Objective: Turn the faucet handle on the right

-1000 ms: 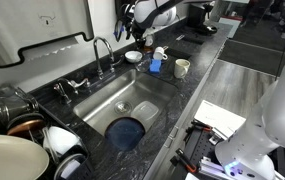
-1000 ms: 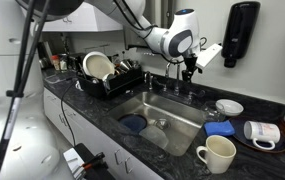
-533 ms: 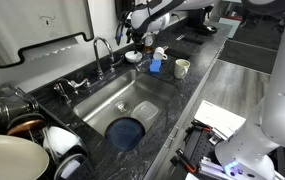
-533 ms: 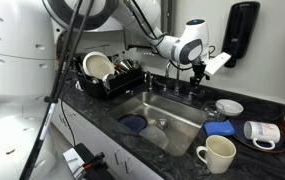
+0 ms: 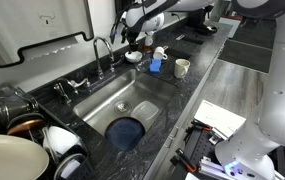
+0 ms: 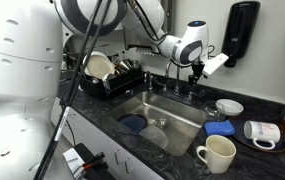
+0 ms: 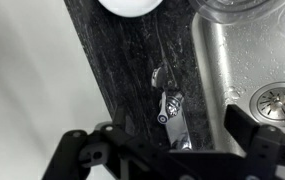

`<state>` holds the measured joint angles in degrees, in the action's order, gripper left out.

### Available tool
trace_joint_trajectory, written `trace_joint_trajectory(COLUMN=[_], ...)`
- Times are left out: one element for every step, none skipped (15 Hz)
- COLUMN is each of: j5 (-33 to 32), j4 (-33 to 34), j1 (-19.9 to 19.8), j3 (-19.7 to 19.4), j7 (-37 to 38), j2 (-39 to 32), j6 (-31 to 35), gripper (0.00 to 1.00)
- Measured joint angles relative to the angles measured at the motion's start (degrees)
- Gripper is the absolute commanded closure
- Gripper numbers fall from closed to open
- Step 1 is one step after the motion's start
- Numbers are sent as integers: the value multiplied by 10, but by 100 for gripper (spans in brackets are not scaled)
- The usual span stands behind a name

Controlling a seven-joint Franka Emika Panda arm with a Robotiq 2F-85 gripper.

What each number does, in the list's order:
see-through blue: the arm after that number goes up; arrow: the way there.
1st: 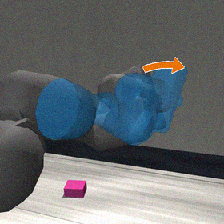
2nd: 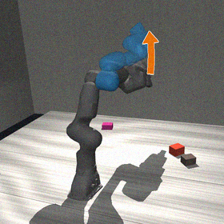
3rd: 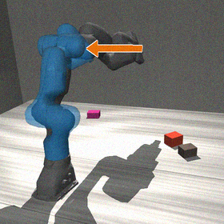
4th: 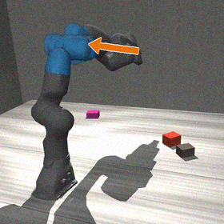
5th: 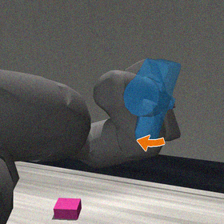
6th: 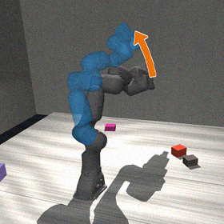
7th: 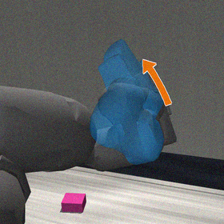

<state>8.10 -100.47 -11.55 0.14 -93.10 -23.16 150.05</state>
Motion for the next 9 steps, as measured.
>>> trace_joint_trajectory(j5=[1,1,1,1,0,1,3,8,13], j4=[0,1,1,1,1,2,5,11,20], j1=[-1,-2,-2,-3,-3,-4,-5,-6,-8], j3=[1,2,2,3,3,4,6,8,11], j7=[0,0,0,0,3,6,10,15,19], j2=[0,0,0,0,0,0,-1,-4,-9], j6=[0,0,-1,-1,-2,-8,-22,-39,-55], gripper=[0,0,0,0,0,0,0,0,0])
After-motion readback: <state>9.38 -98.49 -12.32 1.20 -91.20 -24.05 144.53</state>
